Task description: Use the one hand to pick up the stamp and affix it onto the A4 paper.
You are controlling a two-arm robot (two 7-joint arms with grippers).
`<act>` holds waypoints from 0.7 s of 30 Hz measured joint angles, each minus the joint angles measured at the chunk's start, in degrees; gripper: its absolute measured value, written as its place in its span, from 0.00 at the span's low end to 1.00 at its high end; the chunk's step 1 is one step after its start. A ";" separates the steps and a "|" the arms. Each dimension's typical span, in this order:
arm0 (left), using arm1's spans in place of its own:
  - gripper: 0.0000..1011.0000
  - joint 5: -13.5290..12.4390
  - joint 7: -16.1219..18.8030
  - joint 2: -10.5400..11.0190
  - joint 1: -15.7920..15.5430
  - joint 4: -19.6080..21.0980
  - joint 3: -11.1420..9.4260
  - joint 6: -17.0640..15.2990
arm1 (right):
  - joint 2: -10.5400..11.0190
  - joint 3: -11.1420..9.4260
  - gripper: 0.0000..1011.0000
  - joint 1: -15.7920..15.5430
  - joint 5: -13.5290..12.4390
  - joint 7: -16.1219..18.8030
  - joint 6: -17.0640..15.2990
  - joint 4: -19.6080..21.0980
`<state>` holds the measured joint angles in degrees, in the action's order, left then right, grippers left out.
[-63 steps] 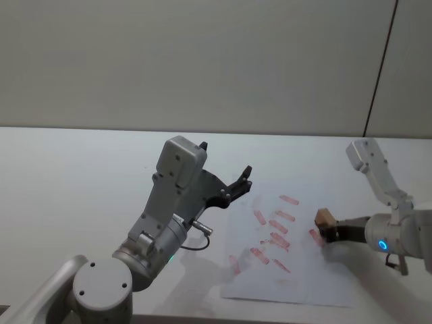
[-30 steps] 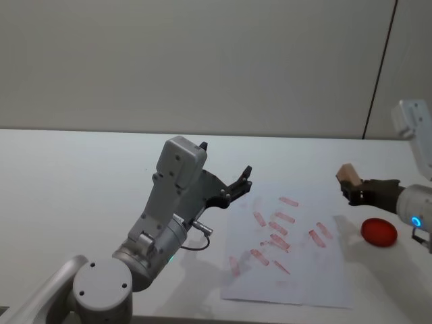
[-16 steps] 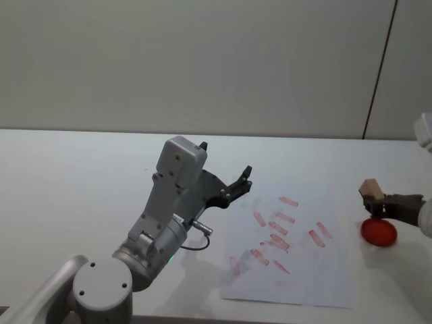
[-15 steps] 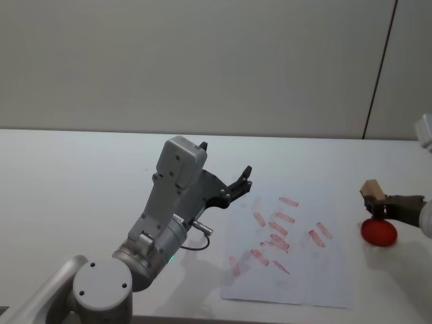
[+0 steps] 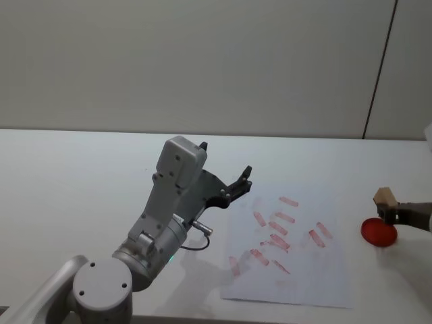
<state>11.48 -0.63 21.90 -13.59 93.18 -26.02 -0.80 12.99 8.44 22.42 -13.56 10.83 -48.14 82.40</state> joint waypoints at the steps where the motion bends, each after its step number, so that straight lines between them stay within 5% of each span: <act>1: 0.99 0.00 0.00 0.00 0.00 0.00 0.00 0.00 | 0.01 -0.01 0.21 0.14 0.12 0.05 -0.09 -0.24; 21: 0.99 0.00 0.00 0.00 0.00 0.00 0.00 0.00 | -0.16 0.79 0.21 2.04 3.69 1.99 -1.25 -5.22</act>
<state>11.48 -0.63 21.89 -13.59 93.17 -26.03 -0.79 12.83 9.24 24.46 -9.87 12.81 -49.39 77.18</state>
